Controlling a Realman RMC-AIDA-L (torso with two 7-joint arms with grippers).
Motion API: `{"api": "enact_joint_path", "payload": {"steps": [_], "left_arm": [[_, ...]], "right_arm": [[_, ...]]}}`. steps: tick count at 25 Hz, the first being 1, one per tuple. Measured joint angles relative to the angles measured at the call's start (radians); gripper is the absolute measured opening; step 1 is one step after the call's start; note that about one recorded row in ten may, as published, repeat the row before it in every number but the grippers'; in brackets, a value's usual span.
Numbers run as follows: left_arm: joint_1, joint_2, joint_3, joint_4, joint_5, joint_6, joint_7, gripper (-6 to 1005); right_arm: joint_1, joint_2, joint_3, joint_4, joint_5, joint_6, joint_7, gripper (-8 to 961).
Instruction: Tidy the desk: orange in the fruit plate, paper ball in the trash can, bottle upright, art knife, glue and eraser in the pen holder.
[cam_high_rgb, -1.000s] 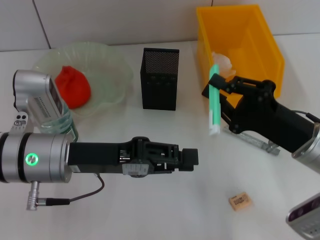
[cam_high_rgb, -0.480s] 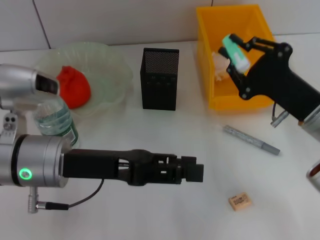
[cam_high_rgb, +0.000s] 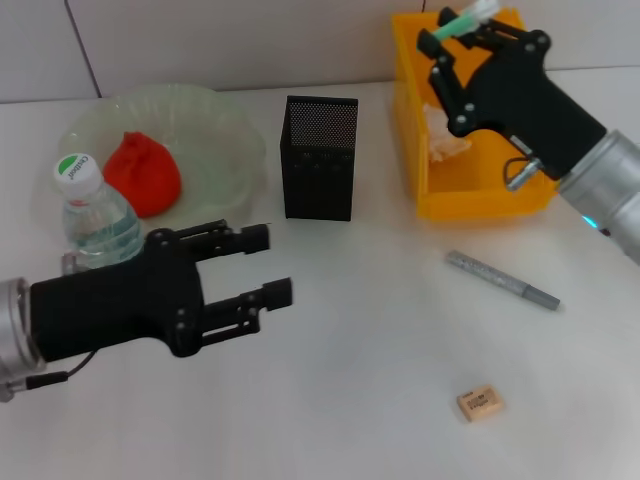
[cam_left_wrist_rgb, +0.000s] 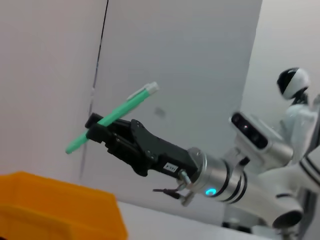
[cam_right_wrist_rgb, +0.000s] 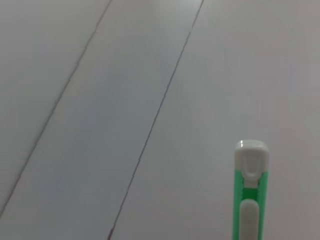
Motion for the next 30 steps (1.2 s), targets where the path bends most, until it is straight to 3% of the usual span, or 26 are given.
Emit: {"api": "enact_joint_path", "payload": {"steps": [3,11,25,30], "left_arm": [[0.036,-0.002,-0.001,-0.002,-0.004,-0.022,0.121,645],[0.062,0.001,-0.001,-0.041,0.001,-0.051,0.223,640],[0.073,0.003,-0.017,-0.065,-0.007,-0.044,0.243,635],[0.076,0.003,-0.017,-0.067,-0.005,-0.047,0.242,634]], "right_arm": [[0.024,0.0,-0.004,0.027,0.0,0.043,0.024,182],[0.084,0.001,-0.005,0.092,0.0,0.136,0.071,183],[0.184,0.004,-0.006,0.157,-0.008,0.34,0.131,183],[0.2,0.004,-0.01,0.156,-0.009,0.358,0.173,183]]}}
